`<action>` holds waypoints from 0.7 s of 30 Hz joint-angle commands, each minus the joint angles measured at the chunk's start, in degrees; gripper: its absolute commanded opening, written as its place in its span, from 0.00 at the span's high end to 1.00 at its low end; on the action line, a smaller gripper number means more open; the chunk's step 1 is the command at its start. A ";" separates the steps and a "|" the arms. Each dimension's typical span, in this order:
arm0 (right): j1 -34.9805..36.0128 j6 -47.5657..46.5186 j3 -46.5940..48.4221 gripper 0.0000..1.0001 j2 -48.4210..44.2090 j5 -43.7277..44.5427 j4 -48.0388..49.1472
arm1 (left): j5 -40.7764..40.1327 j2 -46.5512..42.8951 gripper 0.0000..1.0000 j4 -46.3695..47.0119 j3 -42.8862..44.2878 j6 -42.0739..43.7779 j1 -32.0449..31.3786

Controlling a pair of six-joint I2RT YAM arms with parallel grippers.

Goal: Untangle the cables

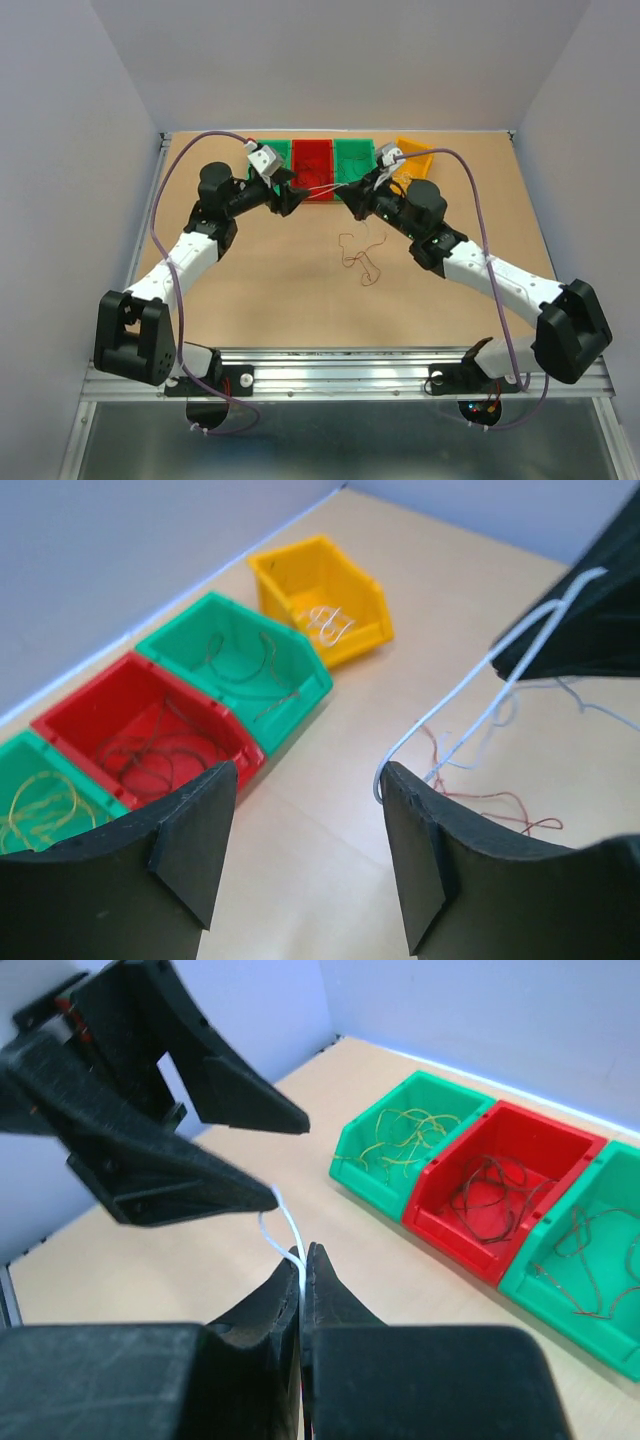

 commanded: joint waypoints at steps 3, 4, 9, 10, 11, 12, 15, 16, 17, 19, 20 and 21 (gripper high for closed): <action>-0.71 1.72 13.12 1.00 -5.44 10.35 -8.89 | 9.66 0.35 0.29 8.41 -3.25 -1.65 0.52; -0.80 1.19 16.09 0.99 -5.18 11.25 -9.95 | 9.22 0.35 0.29 8.77 -3.43 -1.65 0.43; -2.29 -1.45 22.18 1.00 -1.76 11.43 -14.44 | 4.65 -1.49 0.29 10.35 -5.01 -1.47 0.52; -3.17 -1.36 23.15 0.99 0.17 11.26 -14.96 | 3.60 -1.84 0.28 10.53 -5.27 -1.56 0.52; -3.96 -0.49 25.16 1.00 1.23 11.08 -16.01 | 2.11 -2.02 0.28 10.61 -5.45 -2.08 0.52; -5.10 0.30 26.05 0.99 2.28 10.21 -16.37 | -0.77 -2.19 0.28 10.62 -5.54 -2.26 0.52; -11.77 5.48 28.78 0.99 7.38 5.30 -16.55 | -3.09 -2.28 0.28 10.35 -5.54 -2.26 0.61; -14.48 6.54 29.30 0.99 8.61 5.19 -16.55 | -3.09 -2.37 0.28 10.35 -5.63 -2.17 0.61; -15.47 7.25 29.83 0.99 9.75 5.71 -16.46 | -3.18 -2.28 0.28 10.35 -5.54 -2.17 0.61; -17.49 7.52 31.68 0.99 13.80 8.08 -16.11 | -3.53 -2.28 0.28 10.35 -5.45 -2.17 0.61; -18.28 7.60 32.29 0.99 15.37 8.70 -15.68 | -3.70 -2.46 0.28 10.35 -5.63 -2.09 0.61; -18.90 8.30 33.60 0.99 18.00 8.88 -15.15 | -3.88 -2.55 0.28 10.27 -5.63 -2.00 0.61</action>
